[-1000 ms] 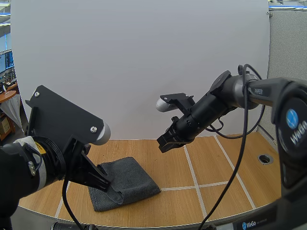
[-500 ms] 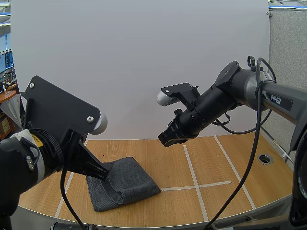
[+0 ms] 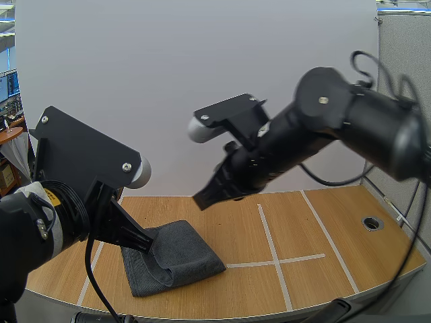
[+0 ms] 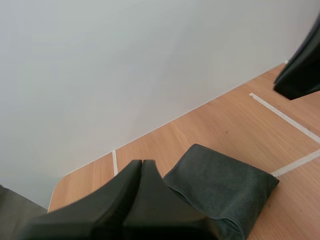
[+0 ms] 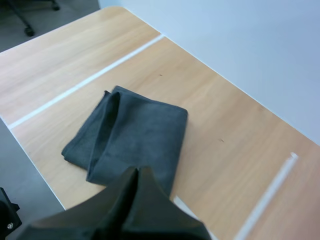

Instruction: Fold the towel

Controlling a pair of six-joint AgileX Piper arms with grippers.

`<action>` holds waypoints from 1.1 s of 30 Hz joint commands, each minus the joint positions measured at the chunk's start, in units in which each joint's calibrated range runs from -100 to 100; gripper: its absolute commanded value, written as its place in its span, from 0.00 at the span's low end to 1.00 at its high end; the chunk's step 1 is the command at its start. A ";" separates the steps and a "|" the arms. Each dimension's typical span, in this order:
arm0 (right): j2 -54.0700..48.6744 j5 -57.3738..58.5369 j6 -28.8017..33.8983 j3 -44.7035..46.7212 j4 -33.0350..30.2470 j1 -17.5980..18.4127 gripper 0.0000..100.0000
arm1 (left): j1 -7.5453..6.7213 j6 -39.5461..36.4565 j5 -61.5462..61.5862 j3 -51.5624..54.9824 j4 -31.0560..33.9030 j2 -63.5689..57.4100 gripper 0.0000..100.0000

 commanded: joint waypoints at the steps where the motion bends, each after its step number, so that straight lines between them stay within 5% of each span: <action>1: -4.70 5.16 2.53 2.19 -1.78 0.27 0.00 | 0.08 0.06 -1.26 0.21 -1.01 -0.31 0.00; 12: -18.22 11.22 7.65 10.31 -3.91 0.27 0.00 | 0.08 -0.82 -1.26 0.21 -1.40 -0.31 0.00; 20: -23.20 11.22 7.76 12.22 -4.51 0.27 0.00 | 0.15 -11.85 9.41 0.21 -2.12 -0.20 0.00; 27: -23.19 11.22 7.28 12.22 -5.59 0.27 0.00 | 0.92 -11.41 9.41 0.21 -2.50 -0.06 0.00; 33: -23.19 11.22 4.83 12.22 -5.48 0.27 0.00 | 0.92 0.03 9.41 0.21 -4.62 2.82 0.00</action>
